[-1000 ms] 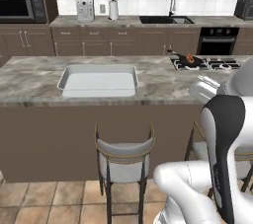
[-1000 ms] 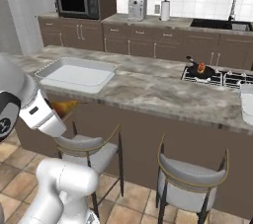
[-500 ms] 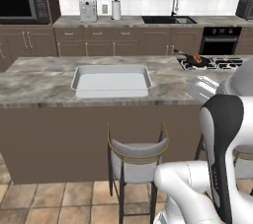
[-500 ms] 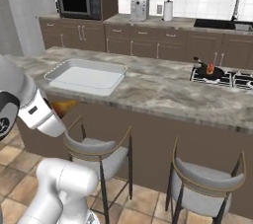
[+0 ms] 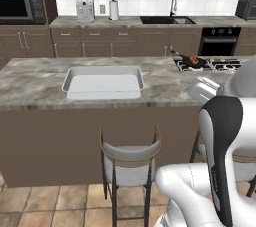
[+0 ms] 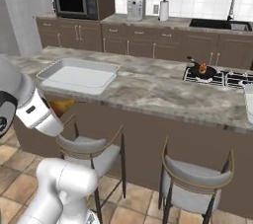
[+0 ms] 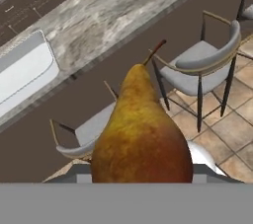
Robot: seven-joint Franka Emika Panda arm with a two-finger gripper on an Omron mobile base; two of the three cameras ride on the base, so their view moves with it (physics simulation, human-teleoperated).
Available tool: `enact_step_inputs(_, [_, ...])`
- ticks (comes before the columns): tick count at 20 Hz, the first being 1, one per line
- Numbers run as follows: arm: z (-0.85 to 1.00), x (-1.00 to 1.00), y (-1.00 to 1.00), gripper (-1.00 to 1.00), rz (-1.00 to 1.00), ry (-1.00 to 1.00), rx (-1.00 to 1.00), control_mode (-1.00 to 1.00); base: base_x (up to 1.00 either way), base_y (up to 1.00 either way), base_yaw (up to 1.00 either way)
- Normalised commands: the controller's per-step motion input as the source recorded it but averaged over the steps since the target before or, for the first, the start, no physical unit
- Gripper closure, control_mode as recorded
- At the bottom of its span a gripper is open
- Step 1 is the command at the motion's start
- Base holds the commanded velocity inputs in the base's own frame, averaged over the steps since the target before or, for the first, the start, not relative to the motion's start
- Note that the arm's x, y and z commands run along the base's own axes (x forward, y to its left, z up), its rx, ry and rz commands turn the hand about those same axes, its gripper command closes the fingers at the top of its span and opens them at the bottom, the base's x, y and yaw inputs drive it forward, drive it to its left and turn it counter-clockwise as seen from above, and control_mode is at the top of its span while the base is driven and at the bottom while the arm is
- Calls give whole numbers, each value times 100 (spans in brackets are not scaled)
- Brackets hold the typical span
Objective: Place the cold items (orange and pear) from the fridge in one tupperware on the dining counter. Place the warm items (hot dog and kebab skewer) in the stove area in another tupperware.
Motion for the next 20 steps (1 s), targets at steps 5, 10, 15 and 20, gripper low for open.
enact_step_inputs(5, [0,0,0,100,0,0,0,100,-42,-100,-6])
enact_step_inputs(10, [0,0,0,100,0,0,0,100,-37,-95,-5])
enact_step_inputs(15, [0,0,0,100,0,0,0,100,8,-81,-12])
enact_step_inputs(20, [0,0,0,100,0,0,0,100,22,-75,-21])
